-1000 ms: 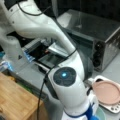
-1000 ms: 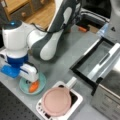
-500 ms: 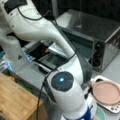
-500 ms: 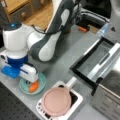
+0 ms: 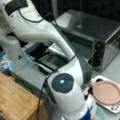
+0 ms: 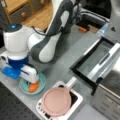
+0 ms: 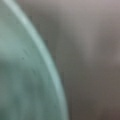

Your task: Open the microwave oven door. Pull out the microwave oven tray. Pick up the bowl. Place the bowl on the microwave tray.

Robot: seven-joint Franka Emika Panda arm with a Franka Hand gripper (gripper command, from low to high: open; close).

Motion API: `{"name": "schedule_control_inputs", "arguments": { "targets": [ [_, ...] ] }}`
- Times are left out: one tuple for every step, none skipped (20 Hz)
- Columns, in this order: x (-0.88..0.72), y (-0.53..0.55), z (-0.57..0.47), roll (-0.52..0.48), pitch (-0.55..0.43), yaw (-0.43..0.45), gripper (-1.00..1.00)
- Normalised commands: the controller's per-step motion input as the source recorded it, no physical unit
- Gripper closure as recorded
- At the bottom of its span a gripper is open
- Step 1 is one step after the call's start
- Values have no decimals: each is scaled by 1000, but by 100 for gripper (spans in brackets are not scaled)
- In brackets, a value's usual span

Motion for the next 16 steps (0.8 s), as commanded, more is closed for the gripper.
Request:
{"name": "schedule_control_inputs", "arguments": {
  "targets": [
    [142,-27,-39,208,-78,-55,100],
    [142,-27,-38,208,-87,-60,100],
    [138,-46,-21,207,-90,-62,100],
    [133,-47,-21,205,-95,-71,100],
    [125,-49,-19,207,-95,-75,100],
    [118,-57,-14,207,-94,-78,100],
    [100,-74,-4,206,-94,-81,100],
    [96,-69,-7,203,-93,-85,100],
    [90,-70,-9,203,-93,-86,100],
    [83,-74,-16,204,-93,-88,100],
    [81,-69,-25,204,-98,-92,100],
    [78,-69,-29,204,-98,-94,100],
    [75,-69,-33,205,-98,-94,100],
    [73,-73,-33,204,-99,-93,100],
    [68,-70,-35,205,-100,-92,100],
    [65,-66,-38,205,-103,-92,100]
  ]
}}
